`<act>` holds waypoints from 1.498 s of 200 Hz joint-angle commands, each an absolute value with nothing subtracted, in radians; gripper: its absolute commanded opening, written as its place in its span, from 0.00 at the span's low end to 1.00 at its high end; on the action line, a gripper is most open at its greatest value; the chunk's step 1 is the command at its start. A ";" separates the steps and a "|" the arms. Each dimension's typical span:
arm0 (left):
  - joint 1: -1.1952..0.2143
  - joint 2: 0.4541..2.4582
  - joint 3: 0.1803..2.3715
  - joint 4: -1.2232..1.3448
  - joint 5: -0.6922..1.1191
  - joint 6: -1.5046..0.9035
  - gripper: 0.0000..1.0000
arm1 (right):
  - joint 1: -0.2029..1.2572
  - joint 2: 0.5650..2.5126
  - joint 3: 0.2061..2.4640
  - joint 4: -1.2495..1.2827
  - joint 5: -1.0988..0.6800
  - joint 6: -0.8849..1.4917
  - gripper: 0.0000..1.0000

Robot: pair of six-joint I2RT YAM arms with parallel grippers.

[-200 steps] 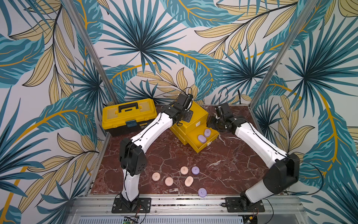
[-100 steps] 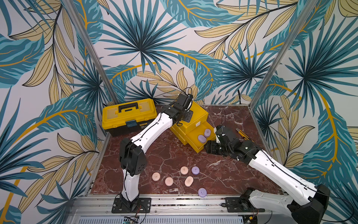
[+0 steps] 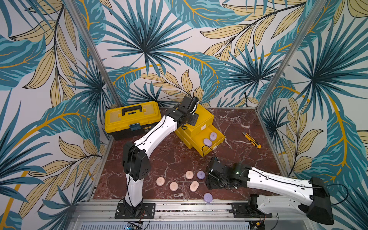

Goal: Put the bluetooth earphones in the drawer according to color
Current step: Pick up the Bluetooth earphone from the center of the board.

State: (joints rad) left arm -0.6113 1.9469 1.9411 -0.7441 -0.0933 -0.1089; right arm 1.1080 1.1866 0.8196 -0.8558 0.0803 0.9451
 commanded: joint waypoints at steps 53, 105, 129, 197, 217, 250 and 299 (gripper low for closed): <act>-0.606 1.911 1.897 -0.753 -0.075 -0.109 0.49 | 1.205 1.373 0.780 -0.776 0.042 1.030 0.77; -0.606 1.911 1.892 -0.754 -0.076 -0.109 0.49 | 1.261 1.448 0.763 -0.723 0.026 1.070 0.78; -0.606 1.908 1.889 -0.757 -0.079 -0.107 0.49 | 1.270 1.447 0.747 -0.712 0.023 1.083 0.78; -0.606 1.908 1.881 -0.749 -0.075 -0.112 0.49 | 1.274 1.487 0.732 -0.706 0.026 1.075 0.74; -0.606 1.908 1.881 -0.751 -0.078 -0.110 0.49 | 1.273 1.513 0.747 -0.704 0.028 1.068 0.72; -0.606 1.907 1.882 -0.749 -0.079 -0.107 0.49 | 1.273 1.512 0.753 -0.706 0.035 1.062 0.65; -0.606 1.911 1.882 -0.747 -0.078 -0.107 0.49 | 1.273 1.468 0.771 -0.756 0.072 1.051 0.55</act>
State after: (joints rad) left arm -0.6106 1.9350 1.9175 -0.7223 -0.0891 -0.1089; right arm 1.2686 1.4921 0.7597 -0.7311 0.0349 1.0607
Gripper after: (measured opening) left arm 0.491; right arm 0.573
